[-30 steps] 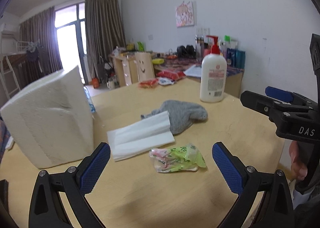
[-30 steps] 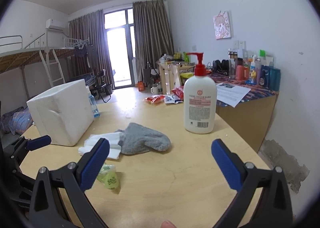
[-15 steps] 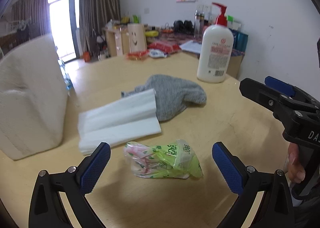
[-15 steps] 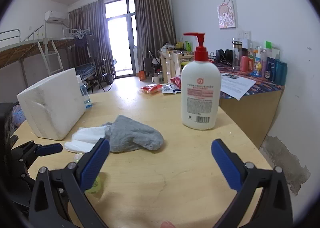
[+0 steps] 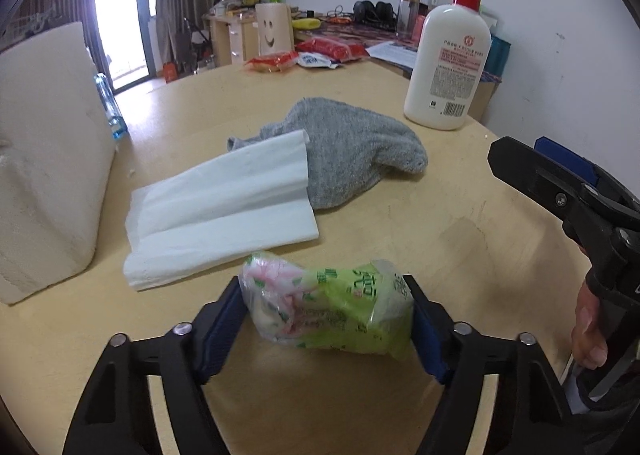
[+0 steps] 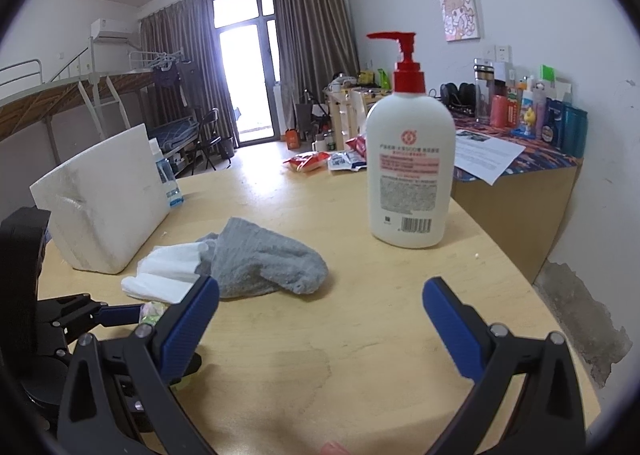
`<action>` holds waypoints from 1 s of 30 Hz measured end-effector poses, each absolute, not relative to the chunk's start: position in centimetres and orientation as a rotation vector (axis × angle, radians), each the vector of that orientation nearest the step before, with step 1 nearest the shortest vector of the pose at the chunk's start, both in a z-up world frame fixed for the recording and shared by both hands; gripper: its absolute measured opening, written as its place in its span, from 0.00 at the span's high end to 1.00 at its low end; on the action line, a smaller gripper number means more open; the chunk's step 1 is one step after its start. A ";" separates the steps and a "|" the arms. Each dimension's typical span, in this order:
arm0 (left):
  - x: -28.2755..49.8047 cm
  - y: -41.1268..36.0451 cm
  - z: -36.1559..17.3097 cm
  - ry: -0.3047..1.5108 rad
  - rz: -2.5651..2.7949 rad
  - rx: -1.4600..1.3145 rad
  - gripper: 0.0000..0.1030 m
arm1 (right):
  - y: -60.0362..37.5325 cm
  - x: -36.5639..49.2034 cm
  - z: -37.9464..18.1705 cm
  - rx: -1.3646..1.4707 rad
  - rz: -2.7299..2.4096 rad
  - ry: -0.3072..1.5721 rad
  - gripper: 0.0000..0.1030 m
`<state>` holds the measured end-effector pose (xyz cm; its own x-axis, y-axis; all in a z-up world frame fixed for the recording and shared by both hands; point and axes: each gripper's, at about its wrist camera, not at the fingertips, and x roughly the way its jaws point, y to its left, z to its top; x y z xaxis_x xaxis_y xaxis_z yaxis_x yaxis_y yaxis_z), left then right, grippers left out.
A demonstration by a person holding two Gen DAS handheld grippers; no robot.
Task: Organize soft objects
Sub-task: 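Grasp the green-and-pink snack packet with the left tool, then grasp the white tissues with the right tool while the left tool holds the packet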
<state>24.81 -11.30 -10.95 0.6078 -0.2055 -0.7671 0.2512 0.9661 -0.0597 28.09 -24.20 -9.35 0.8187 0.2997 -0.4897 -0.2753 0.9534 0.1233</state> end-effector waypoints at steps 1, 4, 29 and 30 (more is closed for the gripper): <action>24.9 -11.3 -11.1 0.887 -0.268 0.052 0.29 | -24.1 28.1 -9.4 0.045 0.308 0.529 0.00; 25.0 -11.2 -11.1 0.888 -0.263 0.046 0.32 | -24.0 28.1 -9.4 0.046 0.316 0.532 0.00; 22.2 -5.4 -8.8 0.762 -0.155 -0.036 0.35 | -18.0 28.1 -8.1 -0.053 0.449 0.533 0.00; 22.0 -4.9 -8.7 0.757 -0.142 -0.041 0.35 | -17.6 28.1 -8.1 -0.057 0.466 0.535 0.00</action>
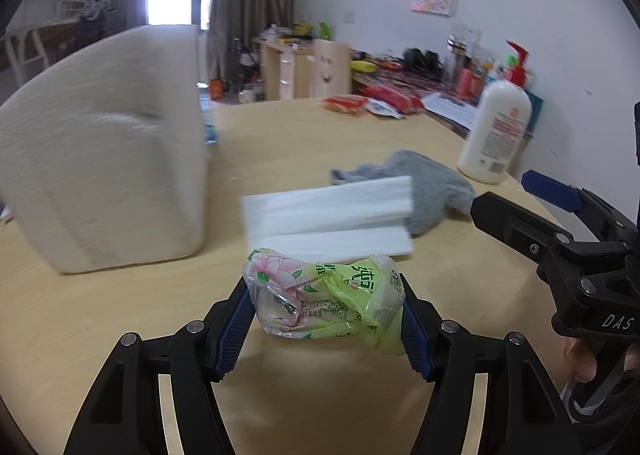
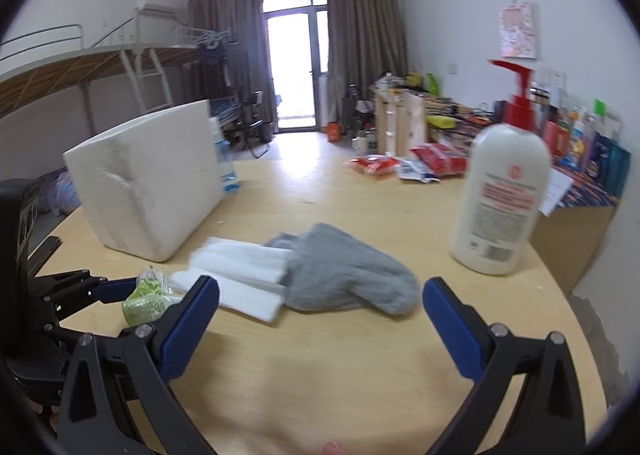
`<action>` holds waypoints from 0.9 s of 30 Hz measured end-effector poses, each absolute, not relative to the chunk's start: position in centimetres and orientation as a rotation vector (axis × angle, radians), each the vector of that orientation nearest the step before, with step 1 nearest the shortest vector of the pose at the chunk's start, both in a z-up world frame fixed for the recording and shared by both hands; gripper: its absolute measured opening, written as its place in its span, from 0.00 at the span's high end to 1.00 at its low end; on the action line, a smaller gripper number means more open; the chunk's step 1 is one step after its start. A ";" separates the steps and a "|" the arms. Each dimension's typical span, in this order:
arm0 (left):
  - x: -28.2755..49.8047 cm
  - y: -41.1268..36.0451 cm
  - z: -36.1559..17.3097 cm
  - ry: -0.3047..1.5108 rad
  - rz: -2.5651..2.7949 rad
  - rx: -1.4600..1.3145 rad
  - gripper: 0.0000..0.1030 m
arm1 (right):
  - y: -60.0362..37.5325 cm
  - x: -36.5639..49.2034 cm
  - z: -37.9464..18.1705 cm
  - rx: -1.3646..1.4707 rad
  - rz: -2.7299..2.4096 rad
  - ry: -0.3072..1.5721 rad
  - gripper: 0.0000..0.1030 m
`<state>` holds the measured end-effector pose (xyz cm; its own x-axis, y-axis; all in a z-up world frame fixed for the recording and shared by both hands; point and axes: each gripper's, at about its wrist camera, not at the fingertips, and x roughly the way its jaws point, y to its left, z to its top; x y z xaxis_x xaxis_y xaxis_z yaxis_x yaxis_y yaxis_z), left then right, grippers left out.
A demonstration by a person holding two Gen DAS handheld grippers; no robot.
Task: Organize soft objects
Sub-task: 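Grasp the white tissues with the right tool while the left tool holds the packet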
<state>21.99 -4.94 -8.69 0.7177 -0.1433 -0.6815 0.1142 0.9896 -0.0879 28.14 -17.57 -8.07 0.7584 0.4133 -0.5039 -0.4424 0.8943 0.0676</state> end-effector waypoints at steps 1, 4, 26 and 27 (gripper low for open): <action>21.7 -4.4 -8.5 0.750 -0.125 -0.046 0.35 | -17.2 28.2 -8.0 -0.061 0.476 0.537 0.00; 21.2 -2.9 -8.3 0.736 -0.080 -0.063 0.35 | -16.0 28.4 -7.9 -0.071 0.495 0.539 0.00; 19.8 1.5 -8.0 0.701 0.012 -0.134 0.35 | -9.8 30.1 -9.4 -0.163 0.625 0.688 0.48; 19.8 1.6 -8.1 0.702 0.013 -0.136 0.35 | -9.5 30.2 -9.7 -0.169 0.633 0.703 0.48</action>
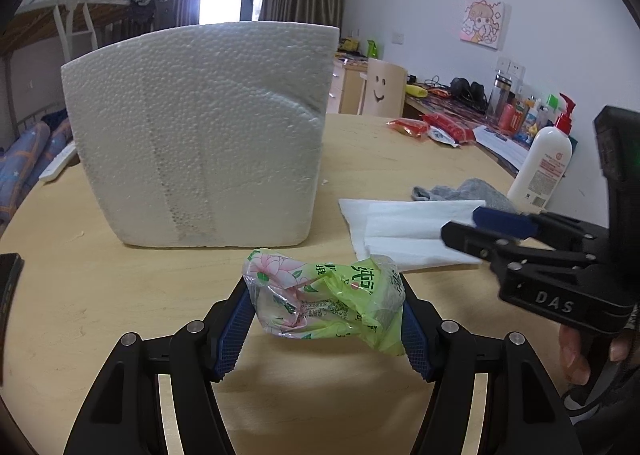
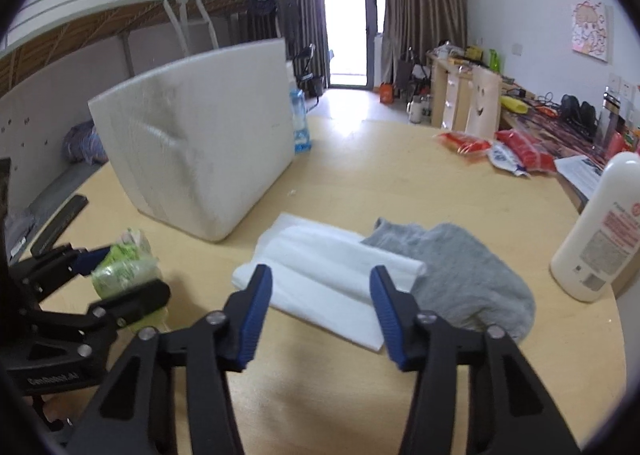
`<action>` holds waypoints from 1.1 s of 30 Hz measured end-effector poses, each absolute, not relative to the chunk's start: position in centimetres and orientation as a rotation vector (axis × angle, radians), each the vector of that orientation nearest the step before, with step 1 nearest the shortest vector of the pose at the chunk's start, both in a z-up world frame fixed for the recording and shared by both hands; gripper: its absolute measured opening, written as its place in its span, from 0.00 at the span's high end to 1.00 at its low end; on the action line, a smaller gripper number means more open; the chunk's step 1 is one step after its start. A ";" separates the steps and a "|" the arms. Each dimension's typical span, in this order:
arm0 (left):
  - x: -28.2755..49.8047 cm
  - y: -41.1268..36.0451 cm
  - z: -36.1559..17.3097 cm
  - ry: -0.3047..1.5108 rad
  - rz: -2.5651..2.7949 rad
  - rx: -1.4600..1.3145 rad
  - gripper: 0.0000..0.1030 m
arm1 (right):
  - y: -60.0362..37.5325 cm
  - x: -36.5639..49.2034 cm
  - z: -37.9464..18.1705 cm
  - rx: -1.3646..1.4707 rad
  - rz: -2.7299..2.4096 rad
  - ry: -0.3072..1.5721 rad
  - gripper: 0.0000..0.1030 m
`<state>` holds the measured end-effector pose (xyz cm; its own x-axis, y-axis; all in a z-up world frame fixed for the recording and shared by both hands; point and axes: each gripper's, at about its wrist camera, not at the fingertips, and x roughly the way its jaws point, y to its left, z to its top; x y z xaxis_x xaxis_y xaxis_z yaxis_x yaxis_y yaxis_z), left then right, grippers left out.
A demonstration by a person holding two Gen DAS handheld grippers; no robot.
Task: Organize soft objects
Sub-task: 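Grasp the white tissues with the right tool while the left tool holds the packet, then lift and carry the tissues and packet with both tools over the foam box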
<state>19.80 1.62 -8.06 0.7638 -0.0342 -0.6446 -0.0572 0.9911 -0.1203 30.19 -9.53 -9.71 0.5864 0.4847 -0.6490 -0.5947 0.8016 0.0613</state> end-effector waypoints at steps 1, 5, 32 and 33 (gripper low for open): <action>19.7 1.7 -8.1 0.702 0.013 -0.138 0.35 | -9.4 30.3 -9.8 -0.167 0.642 0.714 0.48; 19.5 2.1 -8.1 0.697 0.012 -0.150 0.35 | -8.8 31.1 -10.7 -0.175 0.655 0.774 0.48; 18.1 2.9 -7.6 0.657 0.015 -0.184 0.35 | -9.7 29.8 -7.6 -0.084 0.657 0.736 0.98; 18.0 3.0 -7.5 0.654 0.016 -0.184 0.35 | -9.8 29.8 -7.3 -0.079 0.654 0.726 0.98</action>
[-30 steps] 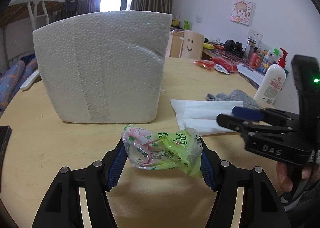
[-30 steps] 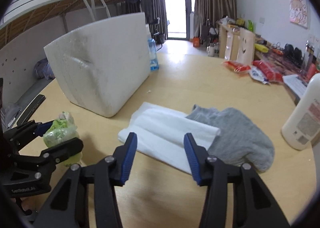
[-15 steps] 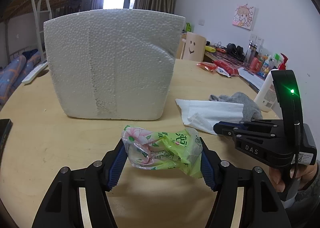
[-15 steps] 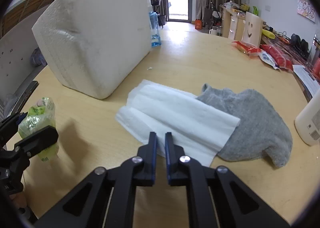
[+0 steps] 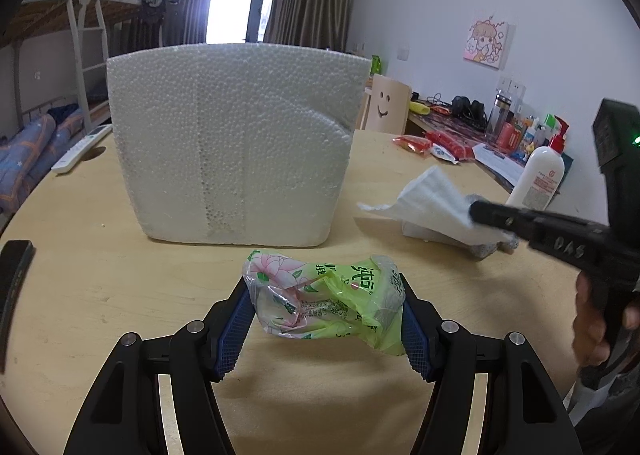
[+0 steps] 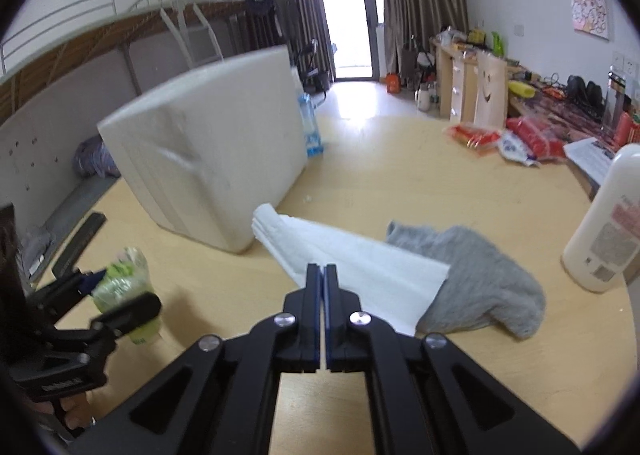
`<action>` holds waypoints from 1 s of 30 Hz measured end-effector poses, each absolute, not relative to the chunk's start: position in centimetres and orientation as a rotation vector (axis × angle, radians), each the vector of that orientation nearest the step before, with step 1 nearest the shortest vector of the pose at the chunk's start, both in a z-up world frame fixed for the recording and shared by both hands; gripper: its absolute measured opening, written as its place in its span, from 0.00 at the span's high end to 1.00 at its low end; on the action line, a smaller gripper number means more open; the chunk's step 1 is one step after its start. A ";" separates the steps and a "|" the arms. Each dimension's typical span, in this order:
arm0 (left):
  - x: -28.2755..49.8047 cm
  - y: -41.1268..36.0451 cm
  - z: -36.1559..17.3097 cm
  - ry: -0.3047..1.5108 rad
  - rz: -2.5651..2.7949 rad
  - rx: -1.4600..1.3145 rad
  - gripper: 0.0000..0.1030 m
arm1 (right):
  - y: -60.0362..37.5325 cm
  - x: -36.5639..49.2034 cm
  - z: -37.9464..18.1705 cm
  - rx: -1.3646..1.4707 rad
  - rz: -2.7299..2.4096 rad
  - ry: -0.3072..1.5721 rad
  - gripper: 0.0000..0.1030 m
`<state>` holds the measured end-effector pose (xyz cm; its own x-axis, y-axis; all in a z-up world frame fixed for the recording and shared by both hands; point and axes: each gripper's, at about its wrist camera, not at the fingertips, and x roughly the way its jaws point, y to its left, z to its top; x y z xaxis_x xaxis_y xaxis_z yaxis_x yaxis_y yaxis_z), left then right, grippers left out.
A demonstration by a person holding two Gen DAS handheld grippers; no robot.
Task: Organize soft objects
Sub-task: 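Lift and carry the tissues and packet with both tools over the foam box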
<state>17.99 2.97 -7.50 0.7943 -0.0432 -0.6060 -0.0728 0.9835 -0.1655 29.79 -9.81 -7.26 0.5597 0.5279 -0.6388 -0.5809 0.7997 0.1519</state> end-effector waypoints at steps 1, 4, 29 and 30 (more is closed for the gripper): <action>17.9 3.0 -7.4 0.651 0.016 -0.184 0.35 | -9.9 29.6 -6.8 -0.077 0.651 0.710 0.98; 17.4 3.0 -7.1 0.639 0.016 -0.177 0.35 | -10.3 29.1 -5.6 -0.055 0.651 0.678 0.98; 14.1 3.2 -3.2 0.496 0.001 -0.115 0.35 | -13.3 24.6 1.1 0.015 0.570 0.423 0.98; 14.0 3.2 -3.0 0.489 0.002 -0.111 0.35 | -13.3 24.5 1.1 0.017 0.572 0.424 0.98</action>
<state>14.01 3.16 -2.95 0.8827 -0.0247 -0.4692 -0.0288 0.9939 -0.1063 24.51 -13.28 1.08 0.7570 0.5284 -0.3843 -0.5214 0.8430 0.1319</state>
